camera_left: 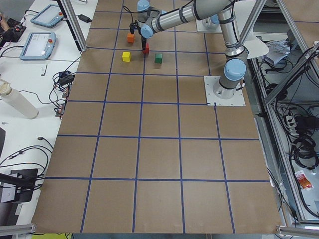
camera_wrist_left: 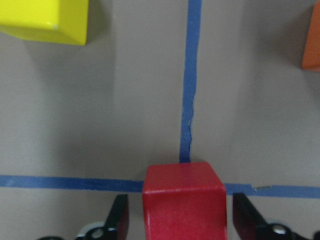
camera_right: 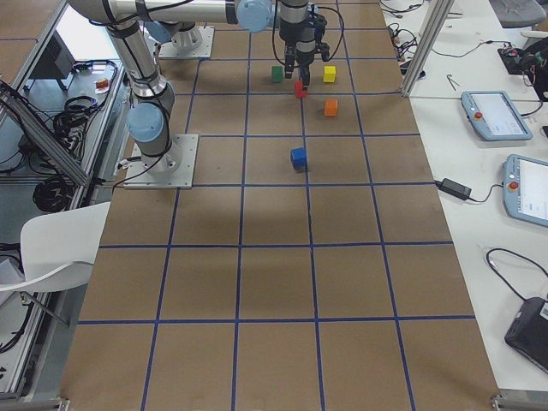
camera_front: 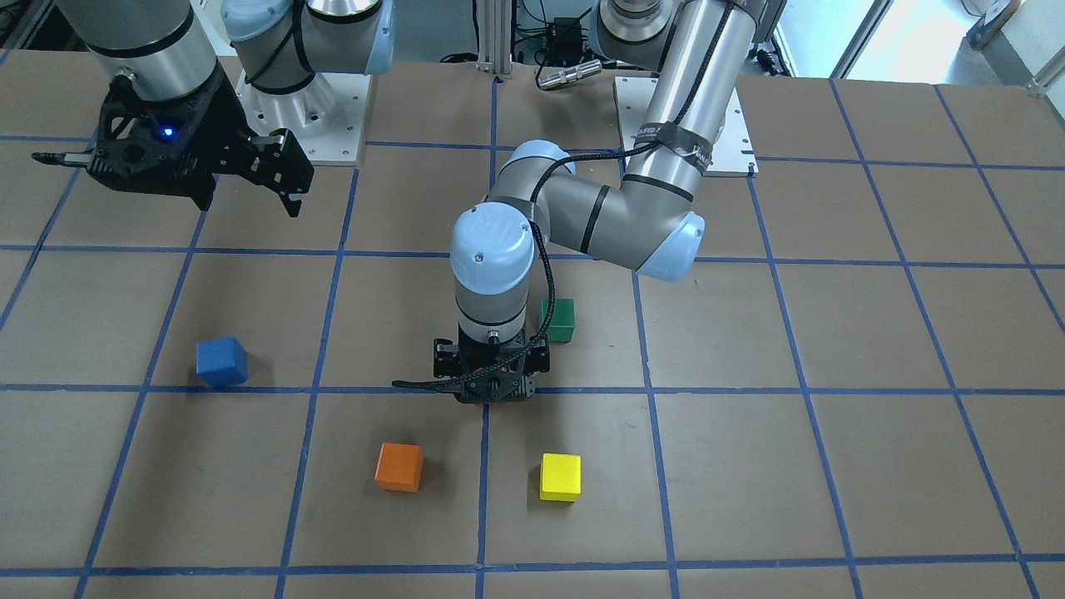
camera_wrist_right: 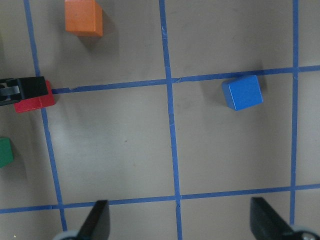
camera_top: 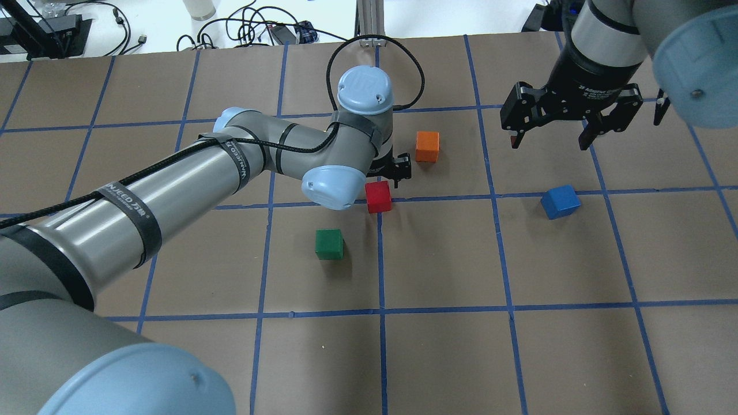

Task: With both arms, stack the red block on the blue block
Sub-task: 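Carry the red cube with the left gripper toward the table center, then release the red cube and withdraw the left gripper while the right arm advances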

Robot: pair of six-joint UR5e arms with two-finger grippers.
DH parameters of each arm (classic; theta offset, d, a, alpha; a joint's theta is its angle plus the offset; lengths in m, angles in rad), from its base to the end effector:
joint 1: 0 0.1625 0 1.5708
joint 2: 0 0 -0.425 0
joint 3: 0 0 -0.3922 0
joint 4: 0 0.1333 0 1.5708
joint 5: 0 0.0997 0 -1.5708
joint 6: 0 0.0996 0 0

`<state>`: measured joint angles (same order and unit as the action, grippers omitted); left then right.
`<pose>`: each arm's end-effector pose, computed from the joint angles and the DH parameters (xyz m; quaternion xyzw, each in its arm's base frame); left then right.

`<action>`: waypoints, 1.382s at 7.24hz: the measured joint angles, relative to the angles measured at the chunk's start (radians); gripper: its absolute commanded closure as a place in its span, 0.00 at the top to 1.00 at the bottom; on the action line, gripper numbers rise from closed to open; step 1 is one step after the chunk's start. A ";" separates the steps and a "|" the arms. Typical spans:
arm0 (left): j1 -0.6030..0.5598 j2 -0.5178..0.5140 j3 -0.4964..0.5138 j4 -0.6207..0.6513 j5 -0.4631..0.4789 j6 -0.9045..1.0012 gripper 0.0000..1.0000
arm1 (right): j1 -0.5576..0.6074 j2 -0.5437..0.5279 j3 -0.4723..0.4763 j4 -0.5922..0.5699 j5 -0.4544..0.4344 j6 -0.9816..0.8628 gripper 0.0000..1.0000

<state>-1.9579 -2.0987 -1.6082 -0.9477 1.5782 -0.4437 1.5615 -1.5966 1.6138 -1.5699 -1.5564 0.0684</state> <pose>-0.3683 -0.5524 0.2259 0.0284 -0.9992 0.0279 0.0083 0.1303 -0.4803 0.4792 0.0389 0.9992 0.0093 0.0069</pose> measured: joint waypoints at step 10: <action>0.387 0.543 0.067 -0.652 -0.050 0.535 1.00 | 0.048 0.172 -0.004 -0.203 0.018 0.016 1.00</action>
<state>-1.5711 -1.5558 -1.5410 -1.5992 1.5286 0.0911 1.6097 -1.4246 1.6095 -1.7732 -1.5388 0.0848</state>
